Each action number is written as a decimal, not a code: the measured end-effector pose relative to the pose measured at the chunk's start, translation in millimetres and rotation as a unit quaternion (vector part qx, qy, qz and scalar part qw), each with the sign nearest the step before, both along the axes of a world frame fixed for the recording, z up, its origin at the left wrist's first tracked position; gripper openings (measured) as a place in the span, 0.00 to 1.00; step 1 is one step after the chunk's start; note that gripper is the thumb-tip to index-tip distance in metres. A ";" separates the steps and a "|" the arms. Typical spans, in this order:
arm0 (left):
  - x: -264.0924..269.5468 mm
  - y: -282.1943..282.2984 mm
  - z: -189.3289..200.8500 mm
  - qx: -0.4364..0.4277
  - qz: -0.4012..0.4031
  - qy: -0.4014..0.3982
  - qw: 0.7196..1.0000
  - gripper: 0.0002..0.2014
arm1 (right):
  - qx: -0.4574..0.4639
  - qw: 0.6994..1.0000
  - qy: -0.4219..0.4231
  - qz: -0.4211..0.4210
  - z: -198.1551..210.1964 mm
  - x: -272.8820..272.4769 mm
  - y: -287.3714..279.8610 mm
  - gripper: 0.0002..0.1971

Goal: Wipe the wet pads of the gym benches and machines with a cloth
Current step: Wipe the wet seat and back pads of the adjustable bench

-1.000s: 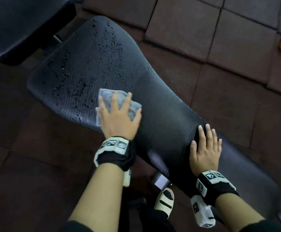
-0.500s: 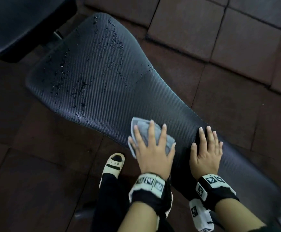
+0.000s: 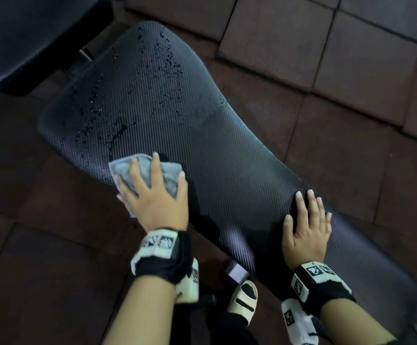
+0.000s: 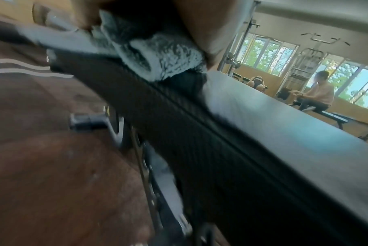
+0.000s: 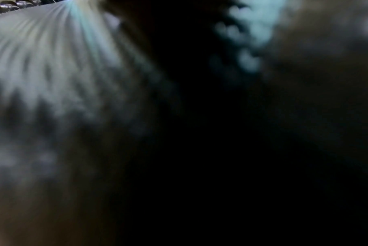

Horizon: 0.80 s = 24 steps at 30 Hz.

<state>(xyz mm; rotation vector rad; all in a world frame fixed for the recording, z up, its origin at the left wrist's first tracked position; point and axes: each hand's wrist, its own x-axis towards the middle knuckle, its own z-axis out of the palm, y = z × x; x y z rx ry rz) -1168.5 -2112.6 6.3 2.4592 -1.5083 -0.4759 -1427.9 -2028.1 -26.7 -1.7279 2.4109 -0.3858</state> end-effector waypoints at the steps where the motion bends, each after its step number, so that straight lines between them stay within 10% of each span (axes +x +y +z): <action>1: -11.8 15.7 -0.2 -0.007 -0.004 0.010 1.000 0.31 | 0.001 1.000 0.001 0.000 0.1 0.0 0.1 0.28; 11: -110.4 8.1 -1.3 0.009 -0.259 -0.011 0.966 0.29 | 0.005 1.000 0.005 0.005 -0.1 -0.9 -0.8 0.28; 20: -16.1 -56.5 5.7 0.022 -0.073 0.000 0.997 0.31 | 0.017 1.000 -0.001 0.003 1.8 -0.3 0.1 0.29; 24: -9.0 -0.4 0.7 -0.135 0.040 0.082 0.987 0.35 | 0.035 0.999 -0.009 0.000 8.0 2.0 -3.5 0.30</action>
